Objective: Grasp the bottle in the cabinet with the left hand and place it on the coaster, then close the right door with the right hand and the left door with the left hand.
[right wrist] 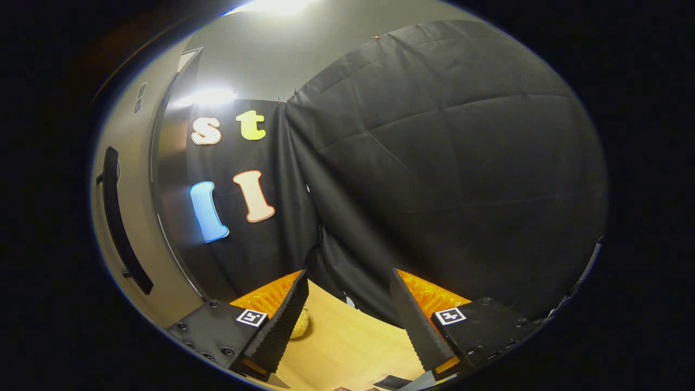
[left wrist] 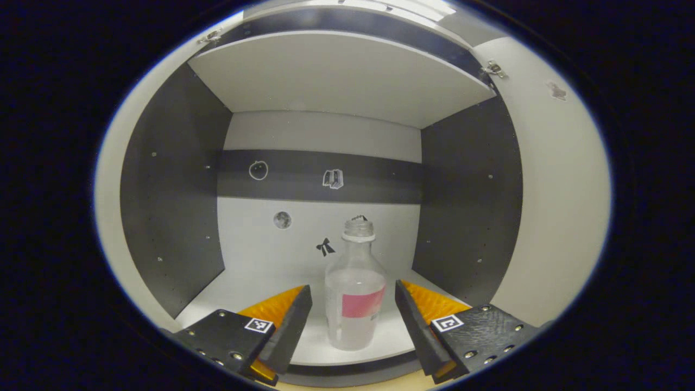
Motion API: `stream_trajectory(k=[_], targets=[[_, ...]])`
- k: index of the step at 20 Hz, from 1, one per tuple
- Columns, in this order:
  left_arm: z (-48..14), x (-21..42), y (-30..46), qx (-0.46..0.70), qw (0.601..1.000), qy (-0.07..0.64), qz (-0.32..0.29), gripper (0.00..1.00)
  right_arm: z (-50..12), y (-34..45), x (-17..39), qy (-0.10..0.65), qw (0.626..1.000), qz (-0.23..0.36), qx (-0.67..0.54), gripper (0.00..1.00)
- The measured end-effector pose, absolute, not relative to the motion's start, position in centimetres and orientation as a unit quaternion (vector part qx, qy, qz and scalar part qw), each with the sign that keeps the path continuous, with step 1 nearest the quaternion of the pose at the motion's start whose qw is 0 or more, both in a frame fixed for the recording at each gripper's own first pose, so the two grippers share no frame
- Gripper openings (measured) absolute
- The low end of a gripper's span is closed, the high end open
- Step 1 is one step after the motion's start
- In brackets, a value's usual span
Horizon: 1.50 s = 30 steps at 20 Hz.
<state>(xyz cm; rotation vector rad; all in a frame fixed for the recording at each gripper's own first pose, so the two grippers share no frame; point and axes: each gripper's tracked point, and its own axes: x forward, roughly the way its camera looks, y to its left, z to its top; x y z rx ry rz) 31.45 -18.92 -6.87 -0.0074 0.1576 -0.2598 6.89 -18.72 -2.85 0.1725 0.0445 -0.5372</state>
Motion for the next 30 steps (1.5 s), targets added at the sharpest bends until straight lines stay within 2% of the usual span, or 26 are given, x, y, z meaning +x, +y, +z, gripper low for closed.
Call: stream_trajectory(k=[3, 4, 5, 6, 7, 9, 10, 11, 12, 19, 26, 27, 28, 30], targets=[[-7.5, 33.0, -18.8, -0.005, 0.991, 0.076, -0.113, 0.9, -3.0, -18.7, 7.5, 0.024, 0.961, -0.259, 0.088, 0.92], [-7.7, 33.3, -18.9, -0.01, 0.99, 0.079, -0.114, 0.96, -3.0, -18.6, 7.6, 0.024, 0.962, -0.257, 0.087, 0.92], [-8.1, 33.5, -19.4, -0.019, 0.988, 0.087, -0.126, 0.9, -3.0, -18.6, 7.8, 0.023, 0.963, -0.255, 0.085, 0.96], [-8.5, 33.6, -19.8, -0.023, 0.986, 0.092, -0.138, 0.9, -2.9, -18.4, 8.0, 0.023, 0.964, -0.253, 0.082, 0.96], [-8.6, 33.8, -19.7, -0.02, 0.987, 0.092, -0.132, 0.78, -2.8, -18.2, 8.3, 0.023, 0.965, -0.247, 0.08, 0.96], [-8.7, 34.0, -19.6, -0.01, 0.987, 0.091, -0.131, 0.72, -3.0, -17.5, 9.1, 0.024, 0.969, -0.233, 0.082, 0.92], [-8.7, 34.2, -19.8, -0.008, 0.987, 0.091, -0.133, 0.72, -3.1, -17.3, 9.3, 0.026, 0.97, -0.228, 0.082, 0.96], [-8.5, 34.1, -19.9, -0.008, 0.987, 0.089, -0.131, 0.63, -3.3, -17.1, 9.4, 0.027, 0.971, -0.223, 0.081, 0.96], [-8.6, 34.1, -20.2, -0.009, 0.987, 0.089, -0.133, 0.7, -3.3, -16.9, 9.5, 0.027, 0.972, -0.219, 0.079, 0.96], [-5.9, 31.2, -21.0, 0.016, 0.986, 0.061, -0.155, 0.68, -3.8, -17.1, 9.3, 0.031, 0.972, -0.218, 0.077, 0.96], [-2.9, 26.7, -19.9, -0.029, 0.981, 0.054, -0.184, 0.67, -3.8, -16.5, 9.0, 0.036, 0.977, -0.201, 0.067, 0.96], [-2.9, 26.6, -20.1, -0.029, 0.981, 0.051, -0.187, 0.68, -3.8, -16.3, 8.8, 0.036, 0.977, -0.197, 0.066, 0.92], [-2.8, 26.2, -20.0, -0.03, 0.98, 0.049, -0.19, 0.68, -3.6, -16.1, 8.6, 0.035, 0.978, -0.194, 0.065, 0.96], [-3.1, 25.2, -19.8, -0.029, 0.978, 0.049, -0.199, 0.67, -3.0, -15.6, 8.2, 0.031, 0.98, -0.186, 0.064, 0.96]])
